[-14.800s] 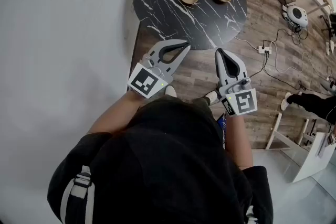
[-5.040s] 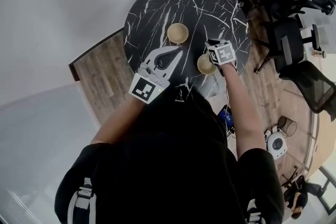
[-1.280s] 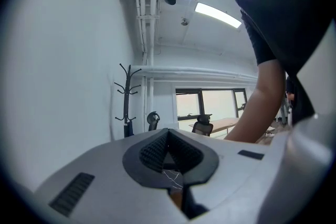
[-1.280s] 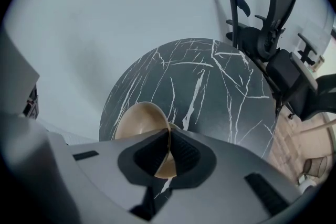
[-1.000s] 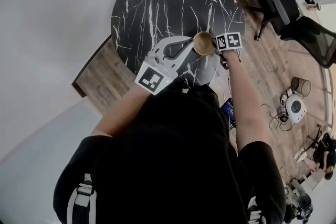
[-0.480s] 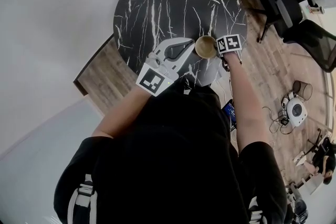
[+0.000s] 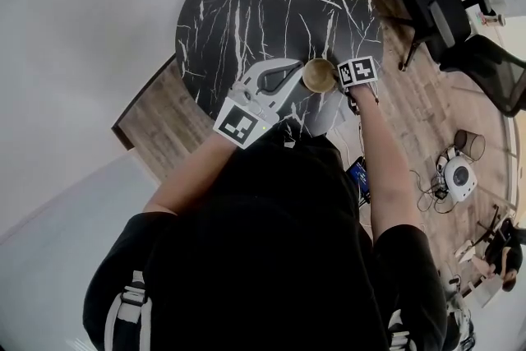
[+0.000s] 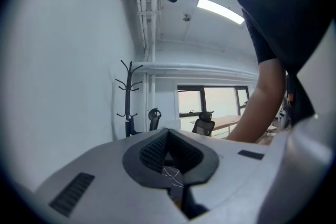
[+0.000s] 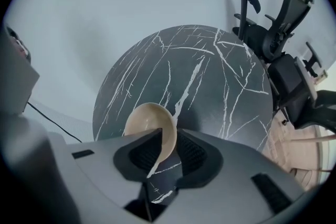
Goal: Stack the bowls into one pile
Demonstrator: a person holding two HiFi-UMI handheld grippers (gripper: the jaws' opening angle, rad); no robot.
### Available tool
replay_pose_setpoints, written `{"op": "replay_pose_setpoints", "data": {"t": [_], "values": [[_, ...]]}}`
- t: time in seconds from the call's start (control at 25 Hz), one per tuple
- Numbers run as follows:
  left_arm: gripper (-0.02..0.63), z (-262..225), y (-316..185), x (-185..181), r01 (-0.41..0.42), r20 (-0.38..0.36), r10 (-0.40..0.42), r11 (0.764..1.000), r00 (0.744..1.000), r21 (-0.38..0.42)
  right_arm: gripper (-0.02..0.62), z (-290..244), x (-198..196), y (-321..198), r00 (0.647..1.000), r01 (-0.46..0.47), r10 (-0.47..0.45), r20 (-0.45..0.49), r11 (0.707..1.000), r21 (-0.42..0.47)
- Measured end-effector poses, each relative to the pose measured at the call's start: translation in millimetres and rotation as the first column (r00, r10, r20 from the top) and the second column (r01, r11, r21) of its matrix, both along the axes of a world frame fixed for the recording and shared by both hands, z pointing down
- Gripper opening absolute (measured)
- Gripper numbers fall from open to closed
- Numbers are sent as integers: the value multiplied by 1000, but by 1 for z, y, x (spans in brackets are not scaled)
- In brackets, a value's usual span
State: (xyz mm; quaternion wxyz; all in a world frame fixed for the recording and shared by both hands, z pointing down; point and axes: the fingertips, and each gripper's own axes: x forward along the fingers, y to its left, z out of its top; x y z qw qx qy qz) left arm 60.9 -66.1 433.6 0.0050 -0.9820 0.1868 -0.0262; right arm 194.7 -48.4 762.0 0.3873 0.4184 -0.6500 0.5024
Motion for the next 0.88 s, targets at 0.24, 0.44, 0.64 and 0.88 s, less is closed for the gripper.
{"op": "replay_pose_setpoints", "data": {"t": [0.24, 0.44, 0.64, 0.88], "values": [[3, -3, -5, 9, 2, 14, -2, 1000, 1000, -1, 101, -43, 7, -18, 1000, 9, -9, -2, 989, 145], [5, -2, -8, 17, -2, 40, 3, 1000, 999, -20, 101, -89, -3, -31, 996, 8, -39, 84, 939, 343], [3, -4, -10, 22, 0, 60, 2, 999, 998, -32, 86, -158, -10, -35, 992, 23, -87, 88, 830, 557], [5, -12, -10, 26, -4, 74, 8, 999, 997, -50, 75, -257, -22, -34, 989, 17, -126, 77, 614, 789]]}}
